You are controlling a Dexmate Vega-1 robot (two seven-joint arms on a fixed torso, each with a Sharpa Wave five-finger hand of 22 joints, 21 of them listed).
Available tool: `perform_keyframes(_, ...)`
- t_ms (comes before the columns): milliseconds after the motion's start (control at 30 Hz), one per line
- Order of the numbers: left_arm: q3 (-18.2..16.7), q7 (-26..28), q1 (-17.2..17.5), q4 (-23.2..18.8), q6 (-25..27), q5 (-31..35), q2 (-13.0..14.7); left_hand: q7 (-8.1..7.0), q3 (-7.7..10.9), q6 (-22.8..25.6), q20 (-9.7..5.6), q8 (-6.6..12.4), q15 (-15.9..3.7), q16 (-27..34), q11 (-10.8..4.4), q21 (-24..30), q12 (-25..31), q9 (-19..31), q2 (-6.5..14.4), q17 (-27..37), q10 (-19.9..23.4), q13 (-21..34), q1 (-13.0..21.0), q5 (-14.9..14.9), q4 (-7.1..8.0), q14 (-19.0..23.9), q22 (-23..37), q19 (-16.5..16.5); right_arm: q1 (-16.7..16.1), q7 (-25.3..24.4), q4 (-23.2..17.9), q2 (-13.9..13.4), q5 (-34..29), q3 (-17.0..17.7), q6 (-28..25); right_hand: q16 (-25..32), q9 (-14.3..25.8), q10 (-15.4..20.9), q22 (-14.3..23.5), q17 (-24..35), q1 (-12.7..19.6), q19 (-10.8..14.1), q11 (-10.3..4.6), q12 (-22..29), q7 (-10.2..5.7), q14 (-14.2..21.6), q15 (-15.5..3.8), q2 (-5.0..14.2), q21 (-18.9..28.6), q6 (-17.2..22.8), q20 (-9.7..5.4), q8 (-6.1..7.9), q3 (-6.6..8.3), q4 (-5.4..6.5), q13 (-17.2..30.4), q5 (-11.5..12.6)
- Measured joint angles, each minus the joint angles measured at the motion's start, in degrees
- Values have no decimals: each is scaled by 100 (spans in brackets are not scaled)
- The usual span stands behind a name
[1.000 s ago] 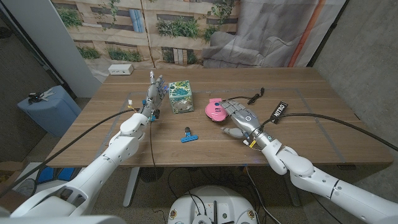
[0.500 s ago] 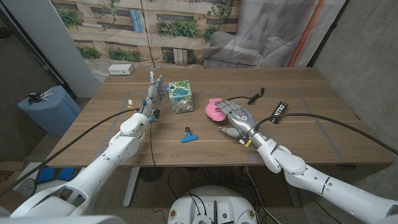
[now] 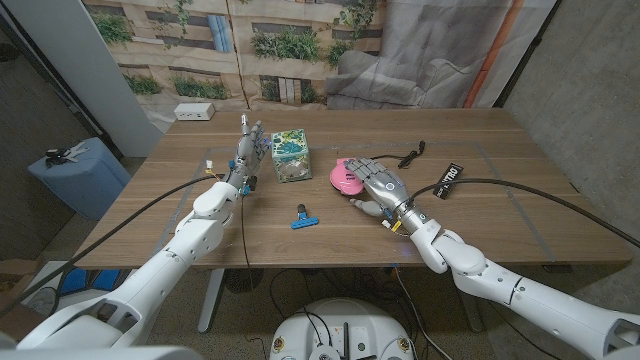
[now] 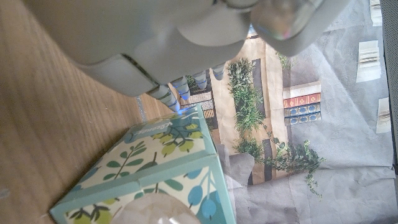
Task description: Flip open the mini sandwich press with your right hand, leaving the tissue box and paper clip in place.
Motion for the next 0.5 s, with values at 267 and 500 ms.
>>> perform_keyframes(267,0,0,2,0,-1,0,1,0,0,0,0,0,0,0,0,0,0,0,0,0,0,0,0,0,0,0,0,0,58,-59,14,-10,5,-35,-36,0,0,81,0,-28,120,62,-41,0,-81,70,-70,16,0,81,-21,0,56,7,0,0)
perform_keyframes(500,0,-1,2,0,-1,0,2,0,0,0,0,0,0,0,0,0,0,0,0,0,0,0,0,0,0,0,0,0,67,-76,-14,-41,34,-37,-68,0,0,122,0,-27,211,102,-41,0,-81,122,-59,30,0,80,-61,0,103,7,0,0)
